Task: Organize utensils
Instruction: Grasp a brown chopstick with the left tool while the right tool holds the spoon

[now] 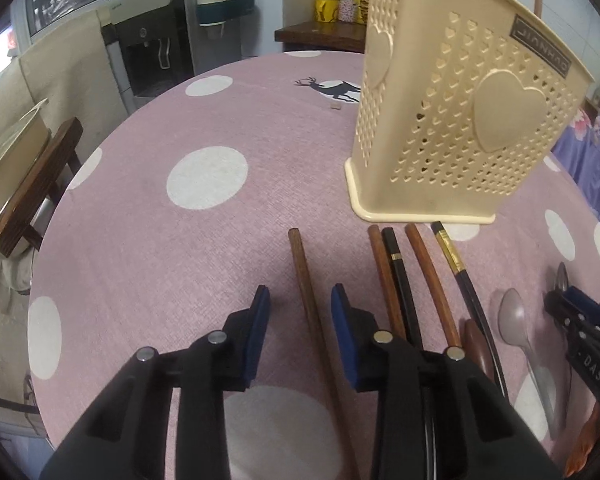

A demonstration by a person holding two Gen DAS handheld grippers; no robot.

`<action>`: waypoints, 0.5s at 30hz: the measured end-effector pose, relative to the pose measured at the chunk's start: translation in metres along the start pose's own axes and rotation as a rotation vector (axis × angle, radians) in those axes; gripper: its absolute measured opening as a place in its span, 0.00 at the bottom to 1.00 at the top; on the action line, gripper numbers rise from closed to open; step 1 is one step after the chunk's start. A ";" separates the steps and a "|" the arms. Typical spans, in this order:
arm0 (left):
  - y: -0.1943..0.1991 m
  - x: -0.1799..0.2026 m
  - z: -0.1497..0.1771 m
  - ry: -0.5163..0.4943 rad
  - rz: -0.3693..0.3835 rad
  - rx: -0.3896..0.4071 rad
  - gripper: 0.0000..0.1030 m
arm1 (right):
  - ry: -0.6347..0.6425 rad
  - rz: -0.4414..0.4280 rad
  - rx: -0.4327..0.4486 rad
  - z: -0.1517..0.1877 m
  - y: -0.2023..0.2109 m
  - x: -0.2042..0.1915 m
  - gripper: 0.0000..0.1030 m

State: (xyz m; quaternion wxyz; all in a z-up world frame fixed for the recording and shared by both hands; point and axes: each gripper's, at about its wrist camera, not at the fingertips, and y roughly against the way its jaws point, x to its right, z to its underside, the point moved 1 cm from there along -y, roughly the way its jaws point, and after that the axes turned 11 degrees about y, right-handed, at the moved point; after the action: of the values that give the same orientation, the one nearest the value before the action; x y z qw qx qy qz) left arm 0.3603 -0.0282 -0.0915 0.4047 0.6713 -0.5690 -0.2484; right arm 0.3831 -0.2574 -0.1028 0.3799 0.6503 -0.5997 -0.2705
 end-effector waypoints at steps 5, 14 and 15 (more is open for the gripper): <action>0.001 0.003 0.003 0.023 -0.048 0.029 0.29 | 0.003 0.004 0.015 0.002 0.000 0.000 0.40; -0.004 0.010 -0.001 0.015 -0.073 0.043 0.22 | 0.001 0.006 0.024 0.002 0.000 -0.001 0.39; -0.005 0.011 -0.002 0.014 -0.074 0.044 0.21 | 0.001 0.006 0.025 0.002 0.000 -0.001 0.38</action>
State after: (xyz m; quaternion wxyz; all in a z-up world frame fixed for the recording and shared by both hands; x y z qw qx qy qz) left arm 0.3672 -0.0377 -0.0928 0.3845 0.7024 -0.5462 -0.2459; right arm 0.3814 -0.2566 -0.1042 0.3729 0.6535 -0.6046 -0.2616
